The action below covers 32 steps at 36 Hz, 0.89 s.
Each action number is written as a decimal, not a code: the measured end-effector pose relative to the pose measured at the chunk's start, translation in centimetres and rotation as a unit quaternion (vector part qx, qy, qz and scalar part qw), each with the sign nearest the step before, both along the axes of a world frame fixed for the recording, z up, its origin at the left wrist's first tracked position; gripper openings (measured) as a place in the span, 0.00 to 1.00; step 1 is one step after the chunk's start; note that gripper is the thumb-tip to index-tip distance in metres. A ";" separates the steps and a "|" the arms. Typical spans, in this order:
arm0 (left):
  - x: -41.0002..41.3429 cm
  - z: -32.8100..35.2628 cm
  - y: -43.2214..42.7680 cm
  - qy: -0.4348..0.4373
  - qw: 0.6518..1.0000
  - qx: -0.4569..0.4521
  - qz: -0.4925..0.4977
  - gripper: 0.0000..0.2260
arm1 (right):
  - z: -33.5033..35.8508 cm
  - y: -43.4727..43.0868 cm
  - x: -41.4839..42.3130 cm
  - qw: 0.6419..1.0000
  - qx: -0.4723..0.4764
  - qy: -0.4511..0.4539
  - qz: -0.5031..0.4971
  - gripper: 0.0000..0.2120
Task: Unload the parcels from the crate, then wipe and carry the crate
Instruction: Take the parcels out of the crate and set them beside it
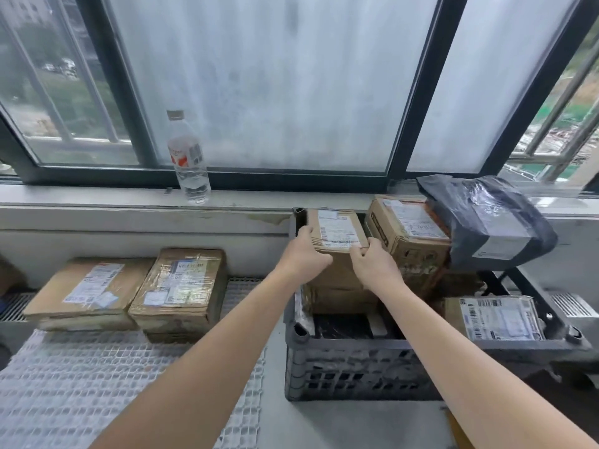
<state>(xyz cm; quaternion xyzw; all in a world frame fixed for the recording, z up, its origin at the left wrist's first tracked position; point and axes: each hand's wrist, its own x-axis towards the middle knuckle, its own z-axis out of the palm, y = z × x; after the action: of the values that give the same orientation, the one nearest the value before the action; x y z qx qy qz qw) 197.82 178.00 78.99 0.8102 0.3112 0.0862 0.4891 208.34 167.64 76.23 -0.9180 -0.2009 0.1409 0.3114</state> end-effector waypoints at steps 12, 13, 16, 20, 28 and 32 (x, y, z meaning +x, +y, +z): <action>2.1 -1.6 2.0 0.005 0.986 -0.139 0.097 0.16 | 0.6 0.2 0.7 0.988 0.154 0.016 -0.027 0.12; 2.1 -1.6 2.1 -0.008 0.984 -0.148 0.104 0.16 | 0.8 0.2 0.7 0.985 0.170 -0.001 -0.023 0.12; 2.0 -1.6 2.7 -0.061 0.975 -0.181 0.116 0.19 | 1.2 0.3 0.7 0.978 0.209 -0.011 -0.027 0.11; 1.5 -0.9 3.4 -0.124 0.961 -0.224 0.105 0.28 | 1.5 0.3 0.4 0.963 0.266 0.011 -0.033 0.11; -0.8 0.2 5.0 -0.192 0.952 -0.204 0.123 0.23 | 3.1 1.3 -0.5 0.968 0.246 -0.032 0.047 0.13; -3.1 0.9 6.3 -0.221 0.942 -0.203 0.148 0.20 | 4.0 3.3 -1.8 0.975 0.200 -0.040 0.089 0.16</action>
<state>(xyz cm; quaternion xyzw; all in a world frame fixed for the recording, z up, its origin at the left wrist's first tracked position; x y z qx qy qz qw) 194.69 184.34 79.85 0.5994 0.3224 0.2696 0.6812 206.55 170.96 80.19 -0.8203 -0.3185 0.0888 0.4667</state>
